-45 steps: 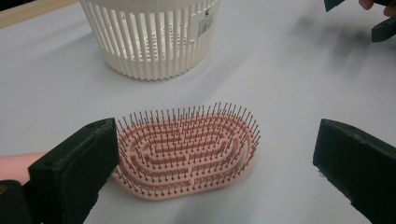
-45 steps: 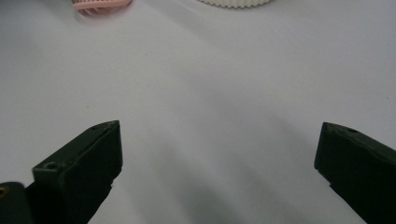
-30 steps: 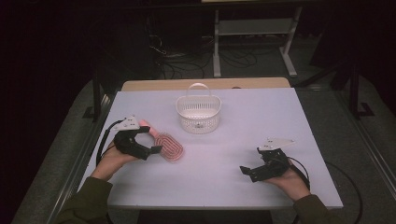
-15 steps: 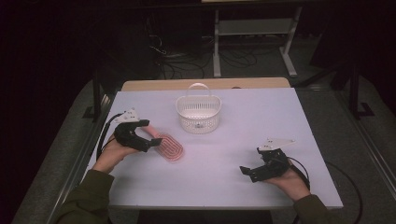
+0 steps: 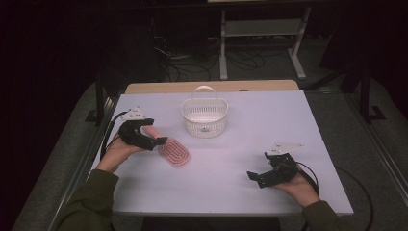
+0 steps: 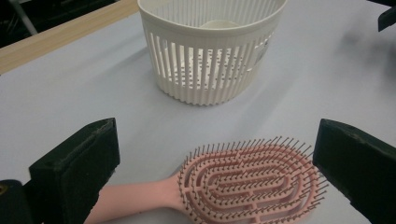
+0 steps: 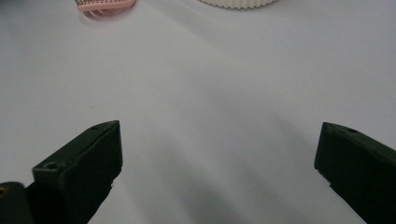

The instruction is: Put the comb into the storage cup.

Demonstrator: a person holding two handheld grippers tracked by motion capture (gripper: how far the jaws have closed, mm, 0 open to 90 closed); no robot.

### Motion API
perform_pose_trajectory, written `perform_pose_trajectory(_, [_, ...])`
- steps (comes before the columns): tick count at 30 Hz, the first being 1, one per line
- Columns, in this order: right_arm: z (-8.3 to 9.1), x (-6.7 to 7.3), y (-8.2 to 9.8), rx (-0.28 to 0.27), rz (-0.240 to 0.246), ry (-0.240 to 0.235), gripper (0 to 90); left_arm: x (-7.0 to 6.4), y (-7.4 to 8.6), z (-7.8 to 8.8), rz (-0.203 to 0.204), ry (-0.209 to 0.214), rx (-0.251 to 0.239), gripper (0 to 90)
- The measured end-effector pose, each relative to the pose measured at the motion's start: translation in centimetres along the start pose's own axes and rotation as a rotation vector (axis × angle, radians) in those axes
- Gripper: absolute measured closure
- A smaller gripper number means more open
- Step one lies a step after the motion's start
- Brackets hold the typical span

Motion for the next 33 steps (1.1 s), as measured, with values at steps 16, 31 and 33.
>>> perform_pose_trajectory(16, [0.0, 0.1, 0.0, 0.004, -0.001, -0.005, 0.9, 1.7, -1.0, -0.1, 0.006, -0.032, -0.011, 3.5])
perform_pose_trajectory(31, [0.0, 0.0, 0.0, 0.004, 0.0, -0.005, 0.9, 3.3, -1.4, -0.6, 0.027, -0.084, -0.008, 13.7])
perform_pose_trajectory(33, [0.0, 0.1, 0.0, 0.004, 0.0, -0.005, 0.9, 3.5, -1.5, -0.7, 0.033, -0.091, -0.006, 14.4])
Point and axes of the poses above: each handheld gripper's, and its own axes: z roughly backward along the jaws, y roughly out of its underside, x roughly to its left, the point moved 2 cm from there along -z, roughly forward along the jaws, and after that the axes turned 10 degrees about z, right-handed, at the moved point
